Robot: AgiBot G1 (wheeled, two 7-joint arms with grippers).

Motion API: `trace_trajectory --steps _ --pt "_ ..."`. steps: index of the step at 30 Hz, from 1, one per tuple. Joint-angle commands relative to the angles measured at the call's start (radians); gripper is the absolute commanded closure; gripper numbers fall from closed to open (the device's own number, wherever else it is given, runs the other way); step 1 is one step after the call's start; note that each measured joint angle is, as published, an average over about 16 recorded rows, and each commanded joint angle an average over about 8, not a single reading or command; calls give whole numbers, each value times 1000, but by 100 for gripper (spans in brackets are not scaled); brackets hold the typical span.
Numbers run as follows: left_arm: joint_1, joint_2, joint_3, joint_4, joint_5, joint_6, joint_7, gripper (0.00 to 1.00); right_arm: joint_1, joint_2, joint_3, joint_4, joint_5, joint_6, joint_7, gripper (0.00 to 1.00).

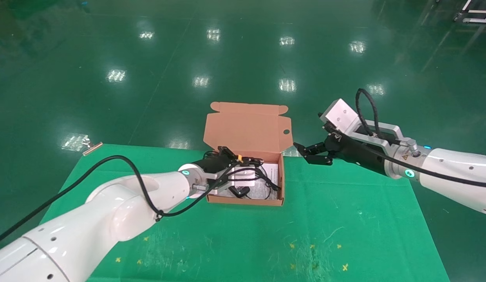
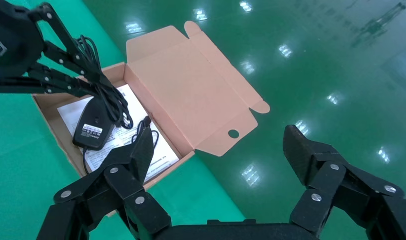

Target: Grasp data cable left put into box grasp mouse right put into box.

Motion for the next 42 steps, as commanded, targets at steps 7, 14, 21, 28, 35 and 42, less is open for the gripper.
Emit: trace_trajectory --steps 7,14,21,28,35,42 --pt "-12 3 62 15 -43 -27 -15 0 -1 31 -18 57 -33 24 54 0" --pt "-10 -5 49 5 -34 -23 -11 0 0 22 -14 43 -26 21 46 0" --pt "-35 -50 35 -49 -52 -20 -31 0 27 26 -1 60 -30 26 37 0" --pt "-70 -94 10 -100 -53 -18 -61 0 103 50 -5 98 -70 -34 20 0" --pt "-64 -117 -10 -122 -85 16 -66 0 118 71 10 120 -72 -113 12 0" --pt "-20 -187 -96 -165 -237 134 -49 0 59 86 95 127 7 -216 -10 0"
